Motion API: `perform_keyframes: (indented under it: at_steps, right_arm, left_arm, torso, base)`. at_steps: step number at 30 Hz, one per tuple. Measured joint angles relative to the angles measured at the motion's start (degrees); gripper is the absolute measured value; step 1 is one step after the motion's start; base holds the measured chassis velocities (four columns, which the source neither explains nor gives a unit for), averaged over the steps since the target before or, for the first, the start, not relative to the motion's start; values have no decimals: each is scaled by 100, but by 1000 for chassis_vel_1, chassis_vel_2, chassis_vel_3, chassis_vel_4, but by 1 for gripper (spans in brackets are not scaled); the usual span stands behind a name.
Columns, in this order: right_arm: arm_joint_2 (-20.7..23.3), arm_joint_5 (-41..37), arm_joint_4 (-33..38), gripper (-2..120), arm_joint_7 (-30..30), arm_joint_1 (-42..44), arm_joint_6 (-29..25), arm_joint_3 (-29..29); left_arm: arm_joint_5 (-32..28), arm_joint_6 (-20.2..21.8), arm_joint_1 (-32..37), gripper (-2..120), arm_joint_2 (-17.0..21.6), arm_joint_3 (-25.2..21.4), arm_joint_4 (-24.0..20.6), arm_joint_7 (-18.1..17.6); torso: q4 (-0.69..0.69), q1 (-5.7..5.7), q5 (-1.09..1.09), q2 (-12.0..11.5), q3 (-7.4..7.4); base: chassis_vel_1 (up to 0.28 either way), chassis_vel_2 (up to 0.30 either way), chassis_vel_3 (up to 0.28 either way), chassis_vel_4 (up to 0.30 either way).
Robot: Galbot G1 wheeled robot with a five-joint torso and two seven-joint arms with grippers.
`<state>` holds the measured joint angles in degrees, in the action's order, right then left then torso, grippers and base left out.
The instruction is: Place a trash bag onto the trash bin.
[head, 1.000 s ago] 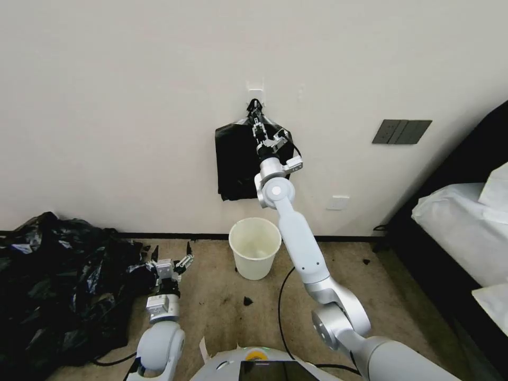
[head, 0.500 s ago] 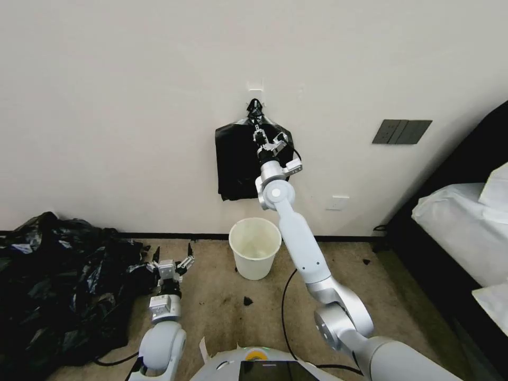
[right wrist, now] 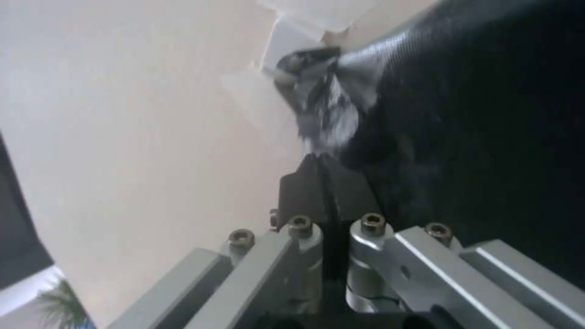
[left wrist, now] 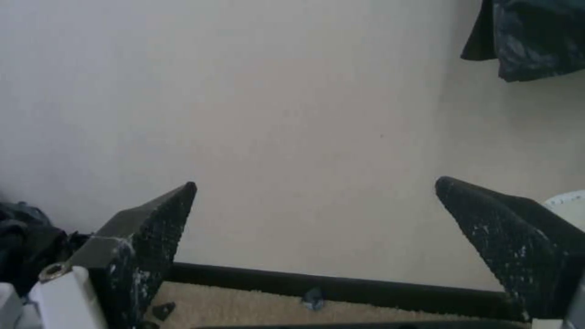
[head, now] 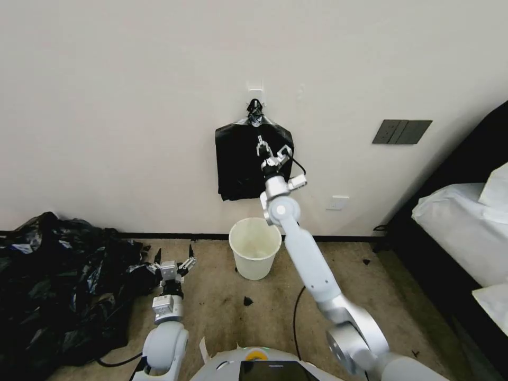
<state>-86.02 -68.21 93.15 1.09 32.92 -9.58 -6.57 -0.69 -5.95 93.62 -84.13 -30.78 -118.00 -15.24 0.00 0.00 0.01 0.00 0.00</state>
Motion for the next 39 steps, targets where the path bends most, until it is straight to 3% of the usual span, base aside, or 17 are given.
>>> perform_keyframes:
  at_steps: [6, 12, 17, 20, 26, 34, 39]
  right_arm:
    - [122, 162, 178, 0, 82, 345, -2, 19]
    - [34, 107, 56, 0, -188, 103, 47, -8]
    - [-90, -211, -163, 14, -442, -249, 159, -55]
    - [-181, -424, -243, 28, -527, -409, 291, -85]
    - [-314, -470, -450, 47, -551, -569, 321, -113]
    - [-459, -424, -730, 81, -580, -812, 324, -207]
    - [-468, -414, -765, 89, -563, -864, 311, -236]
  left_arm:
    - [53, -2, 1, 100, -39, 45, 0, -2]
    - [115, -7, 15, 100, -65, 81, 18, -2]
    - [134, -7, 15, 100, -70, 81, 24, -3]
    - [136, -8, 16, 100, -67, 61, 24, -8]
    - [135, -10, 13, 100, -75, 43, 34, -30]
    - [126, -14, -16, 100, -80, 36, 59, -113]
    - [124, -15, -15, 100, -65, 29, 70, -139]
  torso:
    - [1, 0, 0, 0, 0]
    - [1, 0, 0, 0, 0]
    - [1, 0, -1, 0, 0]
    - [0, 0, -1, 0, 0]
    - [0, 0, -1, 0, 0]
    - [0, 0, -1, 0, 0]
    - [0, 0, -1, 0, 0]
  base:
    - [0, 0, 0, 0]
    - [0, 0, 0, 0]
    - [0, 0, 0, 0]
    - [0, 0, 0, 0]
    - [0, 0, 0, 0]
    - [0, 0, 0, 0]
    - [0, 0, 0, 0]
